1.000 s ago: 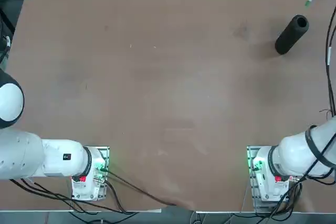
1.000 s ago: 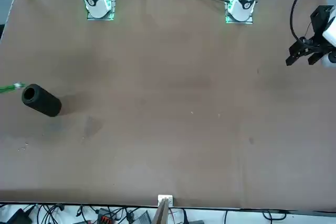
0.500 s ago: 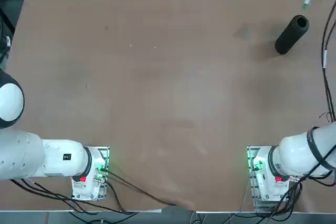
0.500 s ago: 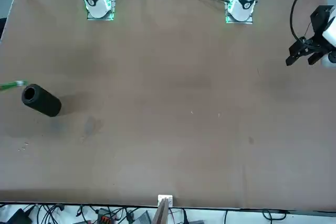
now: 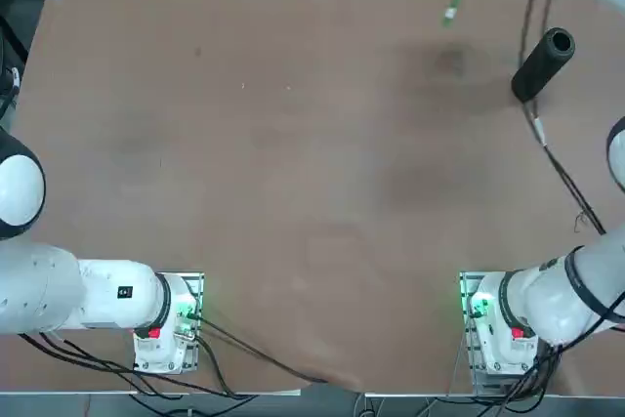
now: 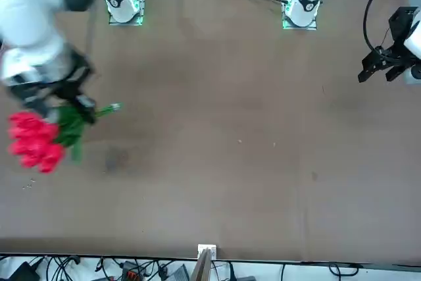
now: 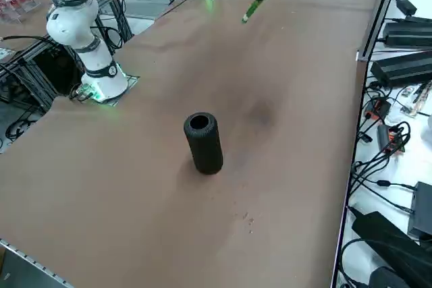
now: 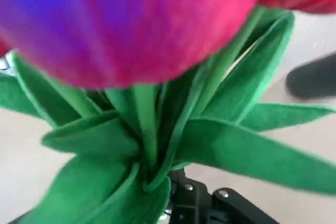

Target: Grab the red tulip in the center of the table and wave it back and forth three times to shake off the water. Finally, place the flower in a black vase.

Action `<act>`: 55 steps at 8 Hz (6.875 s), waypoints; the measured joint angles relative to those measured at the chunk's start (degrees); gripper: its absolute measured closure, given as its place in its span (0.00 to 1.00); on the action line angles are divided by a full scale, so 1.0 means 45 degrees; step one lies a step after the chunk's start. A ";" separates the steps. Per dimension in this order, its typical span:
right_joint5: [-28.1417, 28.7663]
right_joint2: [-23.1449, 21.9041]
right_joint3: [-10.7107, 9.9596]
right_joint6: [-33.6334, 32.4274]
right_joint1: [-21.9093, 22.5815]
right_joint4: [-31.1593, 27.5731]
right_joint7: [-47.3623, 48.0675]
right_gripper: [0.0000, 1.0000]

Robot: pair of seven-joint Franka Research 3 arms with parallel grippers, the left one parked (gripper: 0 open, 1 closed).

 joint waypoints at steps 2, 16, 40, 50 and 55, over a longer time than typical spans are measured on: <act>-0.0117 0.0177 -0.0065 -0.0093 0.0625 -0.0005 0.1242 0.86; -0.0806 -0.0373 -0.0354 -0.1391 0.0600 0.0029 -0.0126 0.86; -0.0164 -0.0357 -0.3285 -0.2843 0.1709 0.0287 -0.0832 0.86; -0.3274 -0.0005 -0.3456 0.1931 -0.4133 -0.1710 0.1056 0.87; -0.5241 -0.0247 -0.3348 0.2467 -0.4067 -0.3354 0.3730 0.87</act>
